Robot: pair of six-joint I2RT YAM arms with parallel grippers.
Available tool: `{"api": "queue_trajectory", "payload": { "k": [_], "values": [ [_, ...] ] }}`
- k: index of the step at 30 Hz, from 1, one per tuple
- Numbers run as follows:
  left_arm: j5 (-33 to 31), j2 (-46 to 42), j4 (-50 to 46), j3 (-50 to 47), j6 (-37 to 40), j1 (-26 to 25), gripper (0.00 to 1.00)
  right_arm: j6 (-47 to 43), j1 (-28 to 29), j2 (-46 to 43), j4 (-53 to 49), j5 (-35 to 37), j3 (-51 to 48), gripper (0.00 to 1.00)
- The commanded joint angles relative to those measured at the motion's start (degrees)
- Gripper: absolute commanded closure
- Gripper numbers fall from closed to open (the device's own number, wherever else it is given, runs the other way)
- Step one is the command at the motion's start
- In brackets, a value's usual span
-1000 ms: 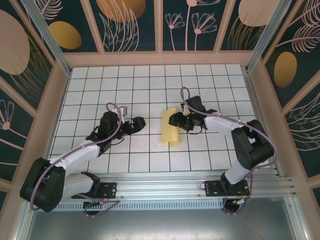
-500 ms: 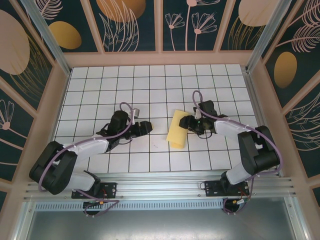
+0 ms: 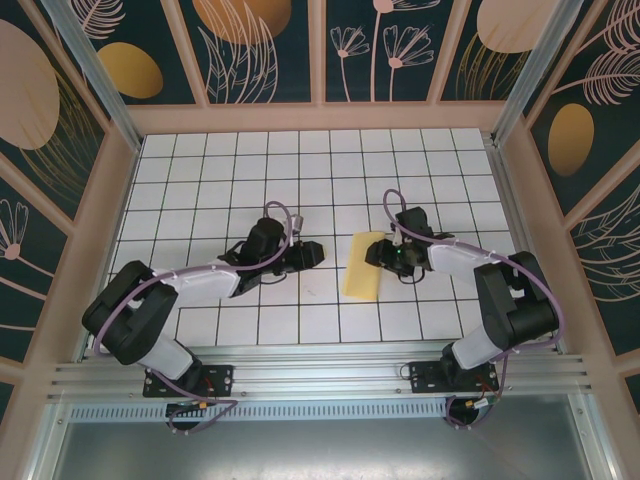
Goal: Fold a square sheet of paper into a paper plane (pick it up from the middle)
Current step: Fold the square sheet of paper in half at the center of the table.
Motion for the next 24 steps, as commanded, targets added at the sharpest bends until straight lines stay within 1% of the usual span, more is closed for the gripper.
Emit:
{"api": "queue_trajectory", "payload": {
  "k": [1, 5, 16, 24],
  "values": [
    [-1.6, 1.8, 2.0, 2.3, -1.3, -1.2, 0.64, 2.1, 0.8, 0.2, 0.4, 2.9, -1.2, 0.42],
    [-1.5, 3.5, 2.2, 3.4, -1.6, -1.7, 0.65, 3.0, 0.9, 0.0, 1.5, 2.9, -1.5, 0.41],
    [-0.9, 4.5, 2.1, 3.4, -1.4, -1.9, 0.65, 1.4, 0.9, 1.0, 2.5, -1.4, -0.7, 0.37],
    [-0.4, 5.0, 2.4, 3.7, -1.4, -1.9, 0.65, 1.8, 1.6, 1.4, 2.3, -1.0, 0.2, 0.36]
  ]
}}
